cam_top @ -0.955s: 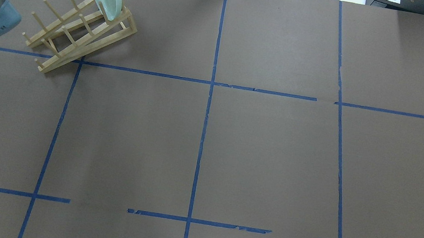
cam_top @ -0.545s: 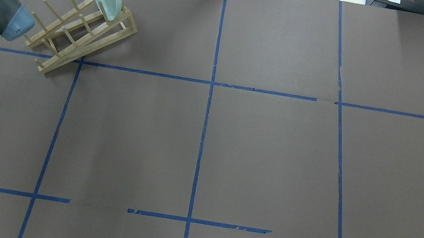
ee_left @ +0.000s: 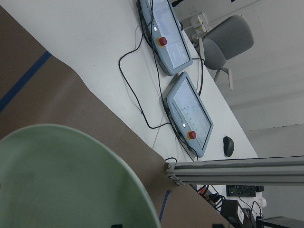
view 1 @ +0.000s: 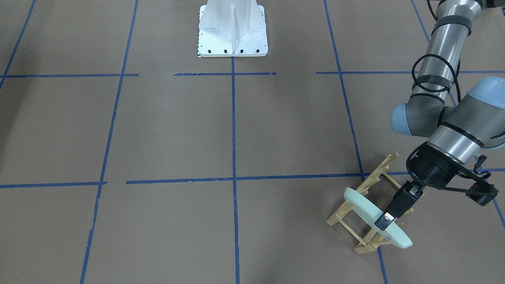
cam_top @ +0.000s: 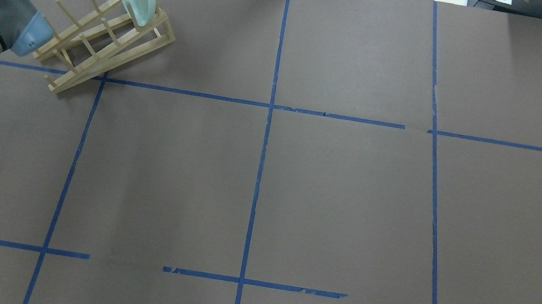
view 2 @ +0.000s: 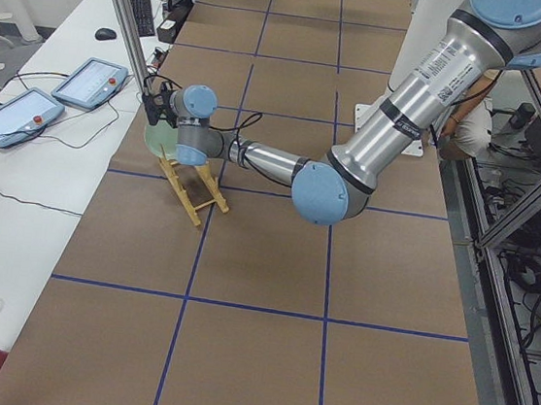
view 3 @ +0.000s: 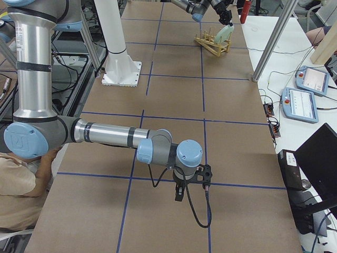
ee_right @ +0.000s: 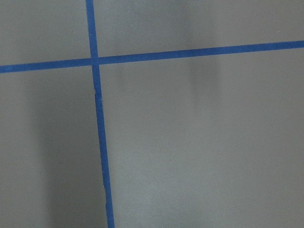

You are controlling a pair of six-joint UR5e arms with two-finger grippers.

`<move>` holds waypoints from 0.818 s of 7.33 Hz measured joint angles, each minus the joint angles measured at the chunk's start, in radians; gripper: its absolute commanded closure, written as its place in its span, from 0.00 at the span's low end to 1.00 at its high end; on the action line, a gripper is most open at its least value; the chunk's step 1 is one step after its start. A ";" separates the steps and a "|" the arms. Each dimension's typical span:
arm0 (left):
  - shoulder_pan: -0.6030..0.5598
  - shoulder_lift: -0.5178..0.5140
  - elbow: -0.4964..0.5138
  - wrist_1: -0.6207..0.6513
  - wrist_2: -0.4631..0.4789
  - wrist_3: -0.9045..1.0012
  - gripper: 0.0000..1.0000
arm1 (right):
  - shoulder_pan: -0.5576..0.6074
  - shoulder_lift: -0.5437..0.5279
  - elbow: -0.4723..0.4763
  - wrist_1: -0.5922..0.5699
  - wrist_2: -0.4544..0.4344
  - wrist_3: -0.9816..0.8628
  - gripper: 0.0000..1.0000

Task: Place plate on table
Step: 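Reach the left gripper to the pale green plate's rim in the rack, then close the left gripper on the plate rim and lift it from the rack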

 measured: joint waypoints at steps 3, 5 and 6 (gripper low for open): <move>-0.022 0.034 -0.142 0.007 -0.004 -0.021 1.00 | 0.000 0.000 0.000 0.000 0.000 0.000 0.00; -0.049 0.064 -0.305 0.063 -0.006 -0.044 1.00 | 0.000 0.001 -0.001 0.000 0.000 0.000 0.00; -0.048 0.068 -0.400 0.182 -0.007 -0.047 1.00 | 0.000 0.001 0.000 0.000 0.000 0.000 0.00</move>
